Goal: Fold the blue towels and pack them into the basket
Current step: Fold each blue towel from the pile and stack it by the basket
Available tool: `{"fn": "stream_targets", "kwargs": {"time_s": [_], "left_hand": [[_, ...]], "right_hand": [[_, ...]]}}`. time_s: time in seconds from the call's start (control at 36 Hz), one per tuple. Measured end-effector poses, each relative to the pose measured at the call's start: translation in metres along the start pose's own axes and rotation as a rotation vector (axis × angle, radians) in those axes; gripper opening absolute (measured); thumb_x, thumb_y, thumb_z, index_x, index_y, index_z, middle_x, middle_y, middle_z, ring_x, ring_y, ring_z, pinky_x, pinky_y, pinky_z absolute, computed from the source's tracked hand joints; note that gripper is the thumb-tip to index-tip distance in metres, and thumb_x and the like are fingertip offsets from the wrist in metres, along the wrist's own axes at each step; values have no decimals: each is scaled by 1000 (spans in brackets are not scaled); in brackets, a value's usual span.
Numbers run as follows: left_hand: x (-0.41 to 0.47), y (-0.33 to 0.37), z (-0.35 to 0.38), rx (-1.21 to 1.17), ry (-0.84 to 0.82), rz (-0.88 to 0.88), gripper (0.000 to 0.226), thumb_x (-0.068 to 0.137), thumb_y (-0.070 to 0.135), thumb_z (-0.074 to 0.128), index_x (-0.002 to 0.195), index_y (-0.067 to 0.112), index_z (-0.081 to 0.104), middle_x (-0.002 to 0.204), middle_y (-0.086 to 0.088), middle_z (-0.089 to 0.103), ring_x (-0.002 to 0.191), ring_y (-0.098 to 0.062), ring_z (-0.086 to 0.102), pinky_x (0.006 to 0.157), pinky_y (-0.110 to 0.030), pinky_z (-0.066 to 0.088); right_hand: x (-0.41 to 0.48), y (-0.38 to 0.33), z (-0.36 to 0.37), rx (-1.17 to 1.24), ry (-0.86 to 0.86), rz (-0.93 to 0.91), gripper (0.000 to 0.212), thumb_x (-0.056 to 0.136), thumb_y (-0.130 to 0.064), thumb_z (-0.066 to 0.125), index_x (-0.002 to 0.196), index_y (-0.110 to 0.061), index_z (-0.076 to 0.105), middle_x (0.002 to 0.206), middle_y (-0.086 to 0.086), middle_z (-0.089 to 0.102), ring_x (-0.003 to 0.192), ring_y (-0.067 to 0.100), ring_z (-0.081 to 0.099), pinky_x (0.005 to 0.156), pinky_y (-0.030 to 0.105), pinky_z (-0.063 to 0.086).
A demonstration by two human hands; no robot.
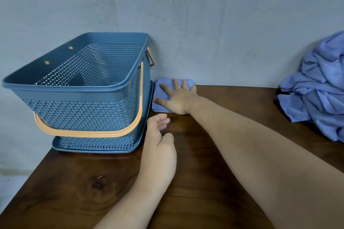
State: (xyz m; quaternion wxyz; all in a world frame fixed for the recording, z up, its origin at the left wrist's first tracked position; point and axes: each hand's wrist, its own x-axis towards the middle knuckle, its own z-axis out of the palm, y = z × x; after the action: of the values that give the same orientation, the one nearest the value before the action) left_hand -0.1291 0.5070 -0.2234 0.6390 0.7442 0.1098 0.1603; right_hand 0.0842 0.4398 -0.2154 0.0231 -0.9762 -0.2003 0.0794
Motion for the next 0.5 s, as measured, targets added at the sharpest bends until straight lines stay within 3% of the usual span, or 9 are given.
{"fn": "stream_targets", "kwargs": {"time_s": [0.5], "left_hand": [[-1, -2, 0, 23, -42, 14, 57, 92, -10, 47, 130, 31, 56, 127, 17, 62, 120, 10, 54, 96, -10, 38]], "right_hand": [[2, -3, 0, 25, 6, -6, 97, 77, -102, 12, 162, -57, 0, 177, 1, -11, 161, 39, -13, 121, 72, 2]]}}
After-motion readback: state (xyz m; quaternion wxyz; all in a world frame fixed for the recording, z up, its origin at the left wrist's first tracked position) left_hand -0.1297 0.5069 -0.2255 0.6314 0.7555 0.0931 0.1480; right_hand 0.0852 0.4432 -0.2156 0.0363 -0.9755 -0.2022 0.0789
